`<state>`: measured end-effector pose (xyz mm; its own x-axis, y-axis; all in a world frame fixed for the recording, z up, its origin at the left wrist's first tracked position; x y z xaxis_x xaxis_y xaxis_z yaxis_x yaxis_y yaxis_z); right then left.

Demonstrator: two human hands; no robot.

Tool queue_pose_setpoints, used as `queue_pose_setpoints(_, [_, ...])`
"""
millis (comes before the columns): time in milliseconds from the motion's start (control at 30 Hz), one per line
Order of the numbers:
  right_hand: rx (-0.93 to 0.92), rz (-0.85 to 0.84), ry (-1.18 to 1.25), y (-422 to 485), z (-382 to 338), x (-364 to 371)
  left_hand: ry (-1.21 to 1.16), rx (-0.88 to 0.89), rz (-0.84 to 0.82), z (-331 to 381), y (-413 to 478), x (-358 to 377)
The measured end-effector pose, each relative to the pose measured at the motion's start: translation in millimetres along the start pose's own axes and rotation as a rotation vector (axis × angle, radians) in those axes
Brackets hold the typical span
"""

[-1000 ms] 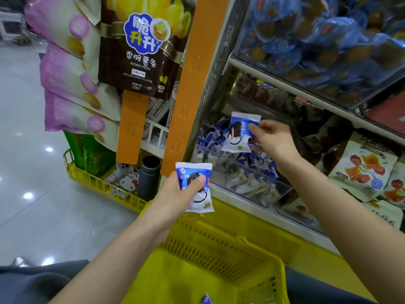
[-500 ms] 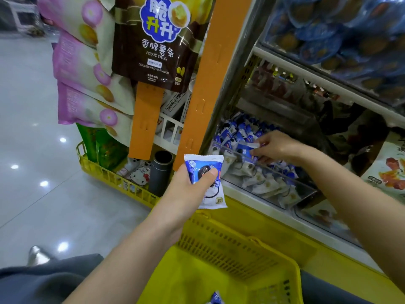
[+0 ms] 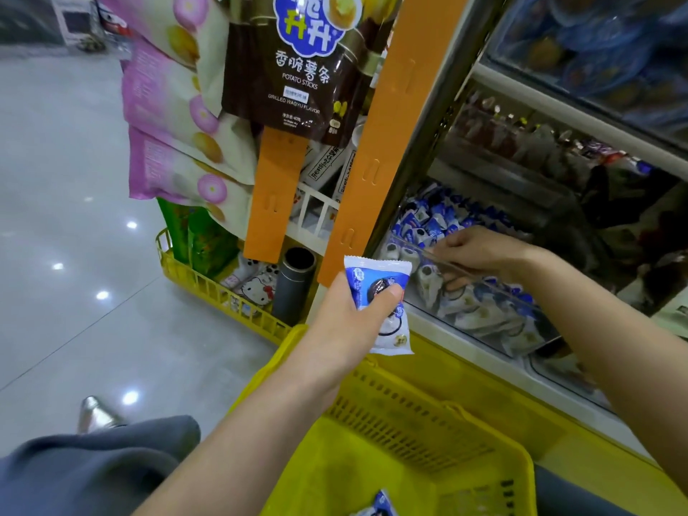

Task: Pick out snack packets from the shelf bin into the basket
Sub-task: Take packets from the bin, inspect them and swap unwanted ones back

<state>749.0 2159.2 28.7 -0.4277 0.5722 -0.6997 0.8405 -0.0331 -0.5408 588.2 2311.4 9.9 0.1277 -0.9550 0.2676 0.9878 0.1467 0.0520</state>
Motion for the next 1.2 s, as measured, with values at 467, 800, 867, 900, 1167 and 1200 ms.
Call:
queue_pose_setpoints(467, [-0.163, 0.384, 0.023, -22.2, -7.6, -25.8, 0.011, -0.06, 0.016, -9.4, -3.0, 12.9])
queue_pose_setpoints(800, [-0.427, 0.083, 0.19, -118.2, 41.8, 37.9, 0.11, 0.064, -0.111, -22.4, -18.0, 43.3])
queue_pose_setpoints(867, [-0.377, -0.054, 0.301, -118.3, 60.3, 59.9, 0.127, 0.064, -0.126, -28.5, -21.1, 48.0])
queue_pose_setpoints(900, [-0.363, -0.078, 0.363, -118.1, 67.9, 65.3, 0.135, 0.055, -0.129, -32.9, -22.3, 49.4])
queue_pose_setpoints(1167, [-0.226, -0.117, 0.709, -103.2, 105.3, 85.2, 0.146, 0.033, -0.178, -59.3, -26.7, 60.0])
queue_pose_setpoints(1200, [-0.229, -0.107, 0.711, -101.6, 105.8, 86.4, 0.158, 0.031, -0.183, -61.0, -26.4, 60.5])
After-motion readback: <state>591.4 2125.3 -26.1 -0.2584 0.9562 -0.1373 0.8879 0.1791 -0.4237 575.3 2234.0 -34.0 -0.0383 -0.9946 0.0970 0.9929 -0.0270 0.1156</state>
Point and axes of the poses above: each hand's wrist, its own y-axis towards the middle knuckle, its own x-axis out of the palm, z = x × y, the point moved 10 cm from there along y, towards the middle knuckle, and after that the axes turned 14 degrees about x, right-handed, at the moved point
